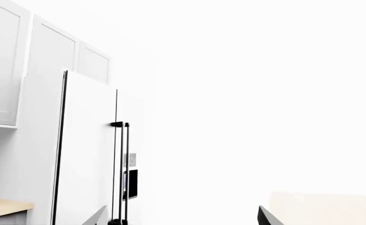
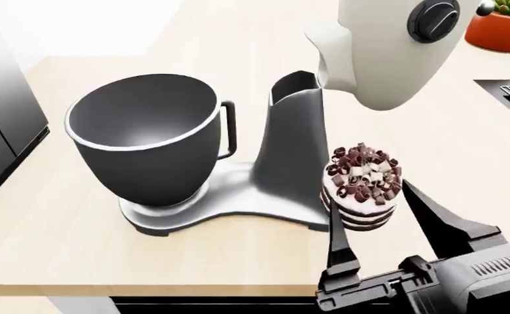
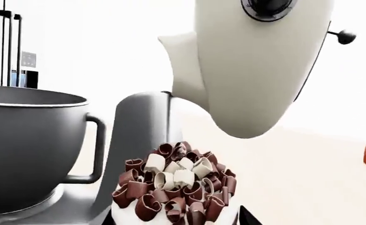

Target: Place the cake in the stand mixer bowl.

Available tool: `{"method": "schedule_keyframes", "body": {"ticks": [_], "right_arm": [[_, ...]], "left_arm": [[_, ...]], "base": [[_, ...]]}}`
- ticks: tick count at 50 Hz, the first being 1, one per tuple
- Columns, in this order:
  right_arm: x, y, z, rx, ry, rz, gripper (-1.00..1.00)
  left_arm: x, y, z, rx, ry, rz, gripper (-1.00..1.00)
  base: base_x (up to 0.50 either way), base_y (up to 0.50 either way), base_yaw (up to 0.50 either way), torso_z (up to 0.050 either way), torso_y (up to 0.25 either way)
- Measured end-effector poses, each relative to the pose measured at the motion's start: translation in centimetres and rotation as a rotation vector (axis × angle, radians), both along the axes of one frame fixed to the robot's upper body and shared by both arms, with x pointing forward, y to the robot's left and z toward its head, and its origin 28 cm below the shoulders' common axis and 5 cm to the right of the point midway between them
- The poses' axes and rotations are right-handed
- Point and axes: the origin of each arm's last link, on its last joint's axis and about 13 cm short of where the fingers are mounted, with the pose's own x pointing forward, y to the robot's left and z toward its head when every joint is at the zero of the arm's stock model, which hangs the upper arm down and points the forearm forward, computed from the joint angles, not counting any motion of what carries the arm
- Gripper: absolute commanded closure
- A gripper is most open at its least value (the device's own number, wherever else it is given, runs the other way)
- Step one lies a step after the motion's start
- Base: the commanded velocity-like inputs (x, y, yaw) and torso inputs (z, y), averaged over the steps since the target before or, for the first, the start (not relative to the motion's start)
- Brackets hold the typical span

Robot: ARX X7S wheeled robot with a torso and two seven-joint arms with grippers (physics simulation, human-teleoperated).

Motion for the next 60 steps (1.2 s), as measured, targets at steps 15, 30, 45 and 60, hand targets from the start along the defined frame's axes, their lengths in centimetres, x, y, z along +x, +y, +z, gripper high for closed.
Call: {"method": "schedule_keyframes", "body": {"ticks": [15,30,45,60], "right_arm": [[-1.7,1.5,0.6,-0.062,-0.042,0.159,1.0],[-0.3,2.9,2.6,-0.149,-0.085,0.283,1.0],[2.6,4.8,4.5,-0.163,-0.126,0.376,1.0],[5.3,6.6,5.5,-0.124,-0.147,0.439,1.0]], "left_arm": [[0.0,0.0,0.0,-0.001,0.001,0.0,-1.0],[0.2,0.0,-0.1,-0.005,0.005,-0.002,-1.0],[0.4,0.1,-0.3,-0.011,0.012,-0.004,-1.0],[0.5,0.1,-0.4,-0.012,0.018,-0.003,-1.0]], "base": [[0.0,0.0,0.0,0.0,0.001],[0.0,0.0,0.0,0.0,0.001],[0.0,0.0,0.0,0.001,0.001],[0.0,0.0,0.0,0.0,0.001]]}}
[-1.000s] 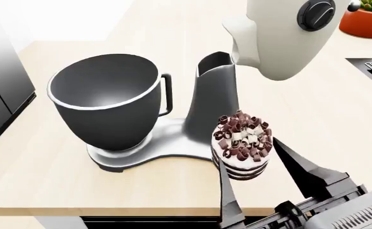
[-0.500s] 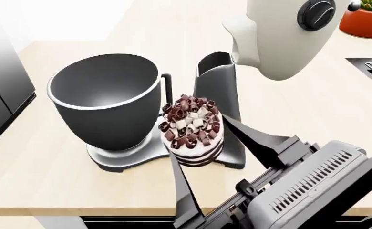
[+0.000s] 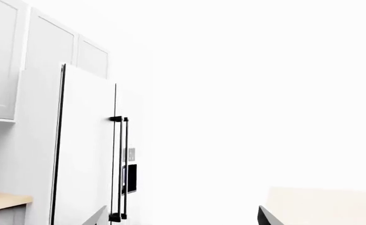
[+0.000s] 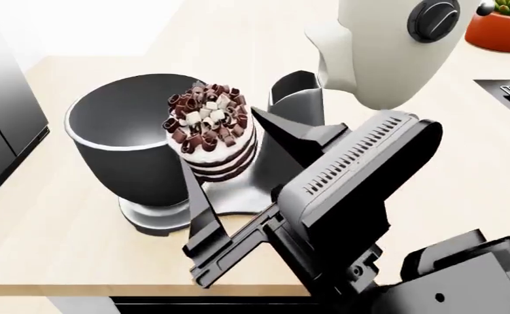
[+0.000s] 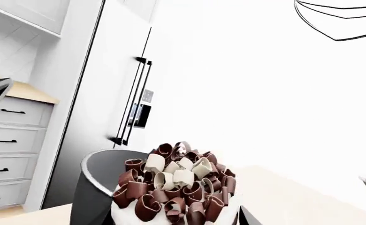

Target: Place the cake in the stand mixer bowl.

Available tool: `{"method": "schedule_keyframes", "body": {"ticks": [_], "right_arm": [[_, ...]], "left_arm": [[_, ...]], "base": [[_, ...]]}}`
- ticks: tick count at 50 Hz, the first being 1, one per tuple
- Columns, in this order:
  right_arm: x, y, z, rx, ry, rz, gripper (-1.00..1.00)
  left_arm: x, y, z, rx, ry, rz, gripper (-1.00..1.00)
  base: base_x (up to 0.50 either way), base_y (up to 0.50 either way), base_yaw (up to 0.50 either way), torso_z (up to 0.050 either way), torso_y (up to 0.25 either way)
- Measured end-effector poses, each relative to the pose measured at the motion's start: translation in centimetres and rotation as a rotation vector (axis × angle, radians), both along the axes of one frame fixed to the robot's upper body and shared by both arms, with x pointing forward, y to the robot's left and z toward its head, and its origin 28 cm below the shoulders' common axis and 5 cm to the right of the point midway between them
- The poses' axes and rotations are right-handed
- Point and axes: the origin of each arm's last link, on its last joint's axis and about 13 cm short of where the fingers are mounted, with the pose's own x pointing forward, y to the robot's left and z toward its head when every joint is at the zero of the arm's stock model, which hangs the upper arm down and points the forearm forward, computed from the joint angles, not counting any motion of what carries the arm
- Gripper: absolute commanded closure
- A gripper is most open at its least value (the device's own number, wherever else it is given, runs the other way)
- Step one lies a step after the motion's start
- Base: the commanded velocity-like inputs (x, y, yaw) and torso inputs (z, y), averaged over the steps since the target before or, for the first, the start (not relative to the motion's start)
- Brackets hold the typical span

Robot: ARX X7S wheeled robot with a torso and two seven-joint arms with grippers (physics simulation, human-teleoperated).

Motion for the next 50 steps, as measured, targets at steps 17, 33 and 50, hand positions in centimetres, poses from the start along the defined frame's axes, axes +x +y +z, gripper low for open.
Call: {"method": "schedule_keyframes", "body": {"ticks": [17,33,50], "right_arm": [[2.5,1.8,0.6,0.028,0.011,0.063,1.0],[5.2,3.9,1.5,0.055,0.008,0.101,1.0],[8.4,5.7,1.4,0.086,0.03,0.101,1.0]], "left_arm": [[0.1,0.0,-0.1,-0.001,0.006,0.0,-1.0],[0.3,0.0,-0.3,-0.004,0.014,-0.004,-1.0],[0.6,-0.2,-0.6,-0.004,0.03,-0.012,-1.0]], "base": [[0.0,0.0,0.0,0.0,0.001],[0.0,0.0,0.0,0.001,0.001],[0.0,0.0,0.0,0.001,0.001]]}}
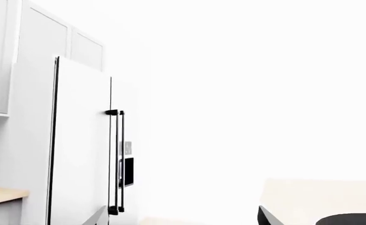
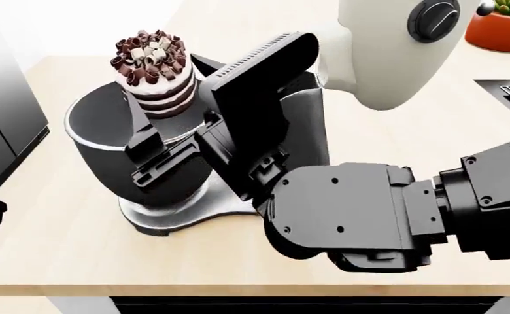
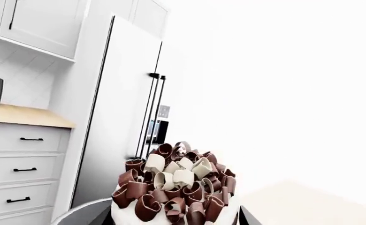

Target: Place the cake in the stand mixer bowl.

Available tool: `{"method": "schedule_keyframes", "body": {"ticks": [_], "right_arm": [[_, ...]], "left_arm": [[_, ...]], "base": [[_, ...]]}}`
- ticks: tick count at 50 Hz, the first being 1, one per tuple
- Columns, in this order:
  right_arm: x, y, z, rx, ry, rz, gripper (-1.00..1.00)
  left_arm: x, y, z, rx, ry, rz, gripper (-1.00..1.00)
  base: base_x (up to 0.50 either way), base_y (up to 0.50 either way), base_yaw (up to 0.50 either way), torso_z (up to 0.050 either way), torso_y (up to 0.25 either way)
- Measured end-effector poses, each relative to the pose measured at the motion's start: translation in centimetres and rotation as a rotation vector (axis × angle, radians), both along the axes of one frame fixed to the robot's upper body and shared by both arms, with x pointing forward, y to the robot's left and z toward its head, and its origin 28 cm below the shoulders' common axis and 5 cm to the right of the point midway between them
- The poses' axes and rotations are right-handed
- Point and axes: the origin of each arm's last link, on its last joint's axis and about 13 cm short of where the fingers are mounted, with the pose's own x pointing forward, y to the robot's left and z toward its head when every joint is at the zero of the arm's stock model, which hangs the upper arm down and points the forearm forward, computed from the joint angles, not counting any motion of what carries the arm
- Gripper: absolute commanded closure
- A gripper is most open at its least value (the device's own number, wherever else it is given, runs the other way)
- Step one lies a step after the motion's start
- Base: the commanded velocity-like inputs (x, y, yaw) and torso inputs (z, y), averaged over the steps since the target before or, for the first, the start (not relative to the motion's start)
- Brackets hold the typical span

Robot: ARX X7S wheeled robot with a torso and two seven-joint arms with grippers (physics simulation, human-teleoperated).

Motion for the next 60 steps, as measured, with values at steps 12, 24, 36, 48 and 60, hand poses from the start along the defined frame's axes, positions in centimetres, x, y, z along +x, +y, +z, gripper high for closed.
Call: {"method": "schedule_keyframes", "body": {"ticks": [12,24,36,48,60], "right_arm": [[1.5,1.0,0.4,0.02,-0.01,0.018,1.0],[2.4,1.6,0.7,0.029,-0.002,0.021,1.0],[3.0,1.9,0.8,0.041,0.021,0.02,-1.0],[3.2,1.9,0.7,0.055,0.04,0.018,-1.0],[1.7,1.1,0.6,0.087,0.028,0.027,-1.0]], "left_arm": [[0.1,0.0,-0.1,0.0,0.005,0.0,-1.0],[0.1,0.0,-0.2,-0.001,0.008,0.0,-1.0],[0.2,0.0,-0.3,-0.002,0.012,-0.001,-1.0],[0.2,0.0,-0.4,-0.004,0.014,-0.003,-1.0],[0.3,0.0,-0.6,-0.005,0.017,-0.005,-1.0]], "base": [[0.0,0.0,0.0,0.0,0.0],[0.0,0.0,0.0,0.0,0.0],[0.0,0.0,0.0,0.0,0.0],[0.0,0.0,0.0,0.0,0.0],[0.0,0.0,0.0,0.0,0.0]]}}
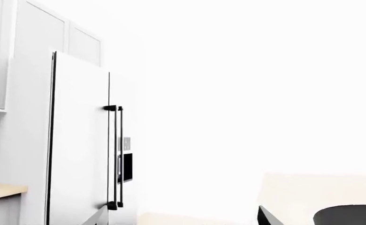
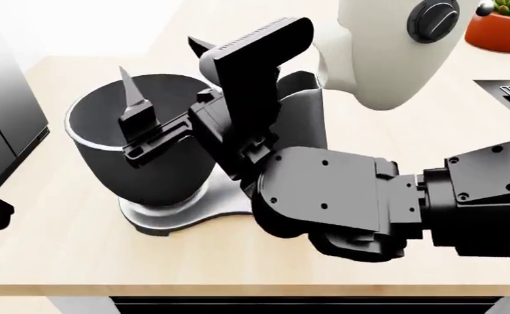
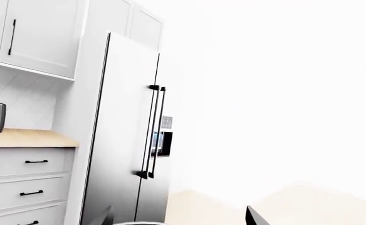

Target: Place the cake in the stand mixer bowl.

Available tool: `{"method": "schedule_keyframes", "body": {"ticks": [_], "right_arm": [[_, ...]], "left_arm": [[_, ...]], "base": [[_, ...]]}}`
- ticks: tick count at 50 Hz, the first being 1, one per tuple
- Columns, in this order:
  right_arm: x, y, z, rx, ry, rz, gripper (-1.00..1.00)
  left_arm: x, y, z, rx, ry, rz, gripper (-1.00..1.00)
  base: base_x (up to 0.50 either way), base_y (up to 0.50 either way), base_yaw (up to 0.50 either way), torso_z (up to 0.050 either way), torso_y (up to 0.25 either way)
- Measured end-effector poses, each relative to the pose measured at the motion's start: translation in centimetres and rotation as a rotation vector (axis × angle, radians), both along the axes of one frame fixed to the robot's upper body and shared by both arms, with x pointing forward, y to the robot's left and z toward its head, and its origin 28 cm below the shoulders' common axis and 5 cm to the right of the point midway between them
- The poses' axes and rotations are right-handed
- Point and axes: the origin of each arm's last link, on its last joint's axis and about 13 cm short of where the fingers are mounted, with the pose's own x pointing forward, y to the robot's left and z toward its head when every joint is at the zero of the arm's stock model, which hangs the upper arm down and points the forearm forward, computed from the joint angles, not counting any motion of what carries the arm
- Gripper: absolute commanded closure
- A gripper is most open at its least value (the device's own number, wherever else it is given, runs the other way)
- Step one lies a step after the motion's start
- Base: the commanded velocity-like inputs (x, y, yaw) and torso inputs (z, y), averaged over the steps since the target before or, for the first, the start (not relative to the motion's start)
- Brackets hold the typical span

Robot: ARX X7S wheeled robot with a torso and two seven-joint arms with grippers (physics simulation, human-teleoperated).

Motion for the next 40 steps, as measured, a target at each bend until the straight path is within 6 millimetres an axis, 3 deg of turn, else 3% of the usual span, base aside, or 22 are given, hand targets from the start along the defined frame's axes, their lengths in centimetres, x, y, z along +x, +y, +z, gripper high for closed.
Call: {"method": "schedule_keyframes", "body": {"ticks": [15,40], "right_arm": [[-5.0,-2.1,-0.2,-0.013,-0.114,-0.015,-1.0],[-11.3,-8.8,-1.9,-0.018,-0.198,-0.298,-1.0]], "left_arm": [[0.1,0.0,-0.3,-0.002,0.007,-0.005,-1.0],[0.2,-0.3,-0.6,-0.002,0.017,-0.019,-1.0]], "base": [[0.0,0.0,0.0,0.0,0.0],[0.0,0.0,0.0,0.0,0.0]]}}
